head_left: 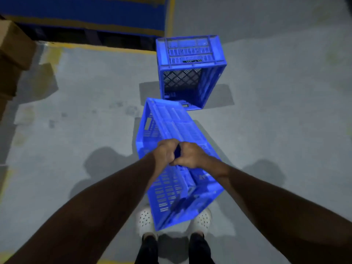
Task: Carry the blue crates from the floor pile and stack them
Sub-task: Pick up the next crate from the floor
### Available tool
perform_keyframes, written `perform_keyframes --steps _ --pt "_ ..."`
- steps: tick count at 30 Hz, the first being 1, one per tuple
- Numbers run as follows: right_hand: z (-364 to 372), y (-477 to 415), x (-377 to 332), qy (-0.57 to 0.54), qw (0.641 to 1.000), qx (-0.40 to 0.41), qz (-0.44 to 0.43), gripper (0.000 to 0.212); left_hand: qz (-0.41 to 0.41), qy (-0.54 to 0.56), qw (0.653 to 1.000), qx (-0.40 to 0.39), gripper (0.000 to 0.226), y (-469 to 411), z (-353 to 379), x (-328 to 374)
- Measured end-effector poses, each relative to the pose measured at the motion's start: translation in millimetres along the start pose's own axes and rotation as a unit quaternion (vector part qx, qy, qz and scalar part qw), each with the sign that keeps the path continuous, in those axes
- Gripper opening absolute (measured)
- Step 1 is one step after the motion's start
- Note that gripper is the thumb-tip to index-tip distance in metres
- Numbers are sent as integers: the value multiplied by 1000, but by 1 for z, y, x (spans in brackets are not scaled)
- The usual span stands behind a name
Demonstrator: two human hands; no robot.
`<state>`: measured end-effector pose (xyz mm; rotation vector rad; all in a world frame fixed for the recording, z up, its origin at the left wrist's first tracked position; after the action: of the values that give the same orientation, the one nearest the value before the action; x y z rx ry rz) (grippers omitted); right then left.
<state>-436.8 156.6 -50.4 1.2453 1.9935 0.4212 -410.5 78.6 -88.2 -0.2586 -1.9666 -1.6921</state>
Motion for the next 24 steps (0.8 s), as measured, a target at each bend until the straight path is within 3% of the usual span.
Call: perform_keyframes --steps 1,2,5,7,9,13,16,20,24 --pt "-9 16 -13 -11 1000 -16 -4 53 -4 59 998 -8 15 20 -4 7" --pt "-17 32 -24 -21 999 -35 -3 47 -3 48 999 -6 22 39 -6 17" --pt "-50 76 -53 -52 996 -71 7 24 -24 70 994 75 29 87 -33 25" --pt "-82 98 -71 -91 995 -45 14 11 36 58 993 98 21 132 -45 54" --pt "-125 117 -82 -112 993 32 18 6 72 66 990 98 9 178 -57 82" --pt "-196 154 -95 -77 983 166 29 20 133 -39 989 50 39 214 -72 126" --pt "-231 177 -111 -6 980 198 15 50 175 -156 972 25 33 252 -77 170" --pt "-275 206 -132 134 956 259 22 77 243 -325 914 -16 21 311 -68 223" --pt "-309 229 -146 231 928 290 42 83 294 -539 789 27 27 356 -68 264"
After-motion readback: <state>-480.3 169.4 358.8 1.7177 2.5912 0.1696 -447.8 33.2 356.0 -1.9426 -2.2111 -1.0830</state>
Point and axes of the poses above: each hand's wrist, its own y-axis away from the middle knuckle, its own z-axis out of the palm, x = y × z, the point moved 10 cm from there along -y, towards the middle knuckle, and after that the axes turned 8 degrees about y, right-handed, at the moved point
